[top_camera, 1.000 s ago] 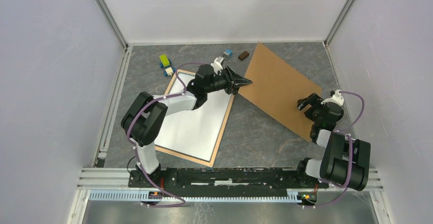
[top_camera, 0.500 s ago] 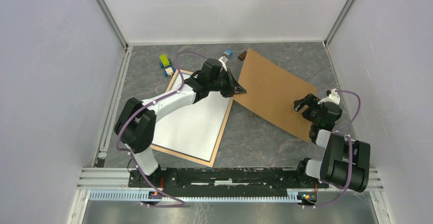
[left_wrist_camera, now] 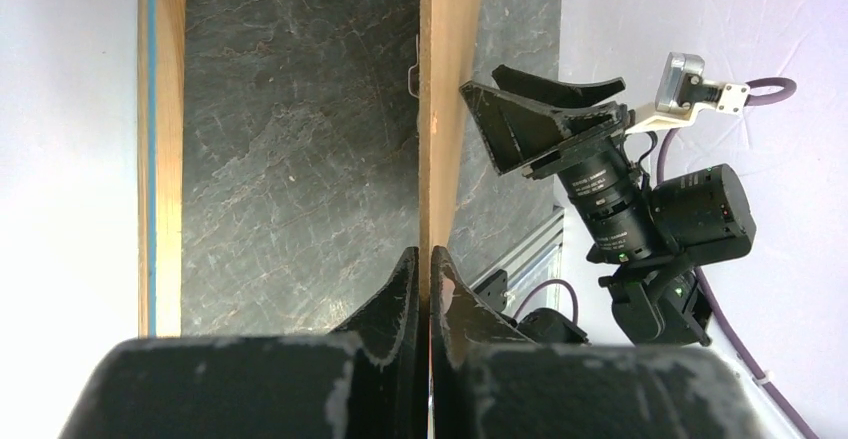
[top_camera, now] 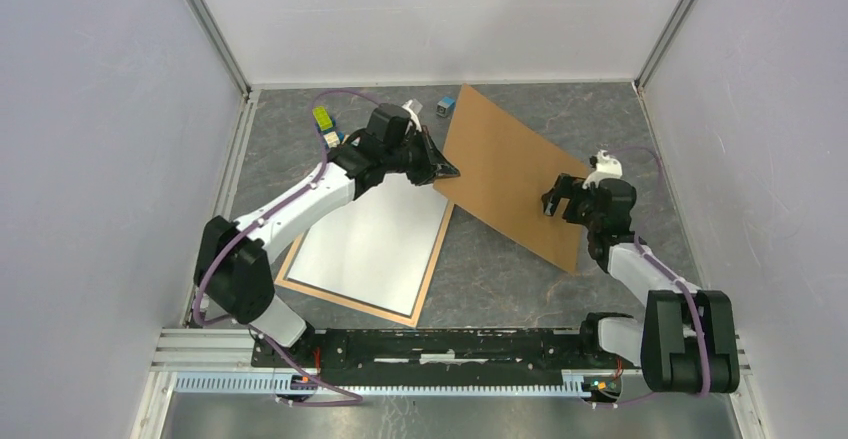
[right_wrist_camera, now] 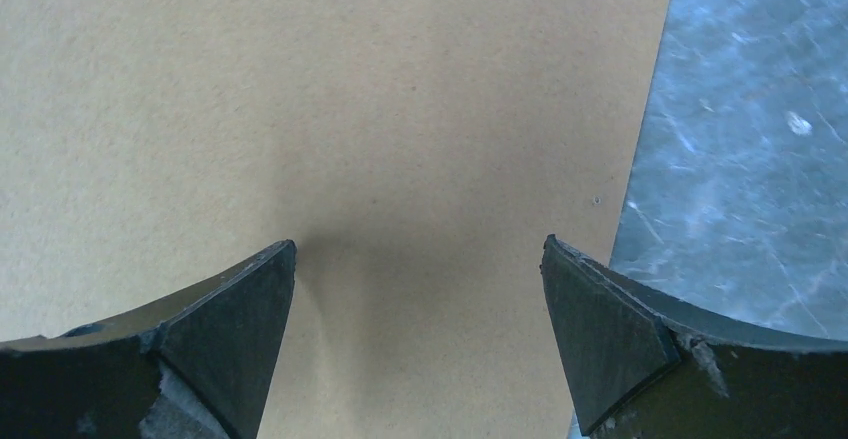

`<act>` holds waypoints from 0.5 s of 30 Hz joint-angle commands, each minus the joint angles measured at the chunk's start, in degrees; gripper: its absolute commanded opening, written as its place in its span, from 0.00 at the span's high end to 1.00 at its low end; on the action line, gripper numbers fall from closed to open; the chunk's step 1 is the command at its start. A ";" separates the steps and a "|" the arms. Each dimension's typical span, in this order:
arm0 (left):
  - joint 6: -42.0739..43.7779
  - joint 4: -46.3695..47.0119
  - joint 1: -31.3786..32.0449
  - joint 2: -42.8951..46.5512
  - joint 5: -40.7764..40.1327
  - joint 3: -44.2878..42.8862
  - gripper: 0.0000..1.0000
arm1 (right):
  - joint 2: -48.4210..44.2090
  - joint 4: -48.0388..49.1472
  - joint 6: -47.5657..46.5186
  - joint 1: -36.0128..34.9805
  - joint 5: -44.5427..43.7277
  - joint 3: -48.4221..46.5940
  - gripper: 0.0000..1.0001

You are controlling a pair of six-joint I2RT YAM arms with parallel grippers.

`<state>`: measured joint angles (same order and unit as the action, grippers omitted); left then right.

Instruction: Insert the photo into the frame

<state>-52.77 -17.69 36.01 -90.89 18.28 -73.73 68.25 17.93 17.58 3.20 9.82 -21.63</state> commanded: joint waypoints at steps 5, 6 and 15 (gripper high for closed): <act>2.60 -6.55 -1.19 10.92 -2.36 3.66 0.98 | -13.71 -8.88 -8.72 -16.07 -4.73 -5.08 0.02; 2.35 -6.58 -1.17 12.10 -2.21 4.40 0.98 | -15.16 -9.95 -9.58 -18.37 -4.87 -6.03 0.02; -0.57 -6.70 -1.20 22.33 -2.44 9.58 0.98 | -21.39 -24.94 -12.83 -47.88 -16.15 -15.28 0.02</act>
<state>-52.53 -24.75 34.98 -73.08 16.47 -65.14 47.46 0.64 6.70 -34.09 2.31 -32.82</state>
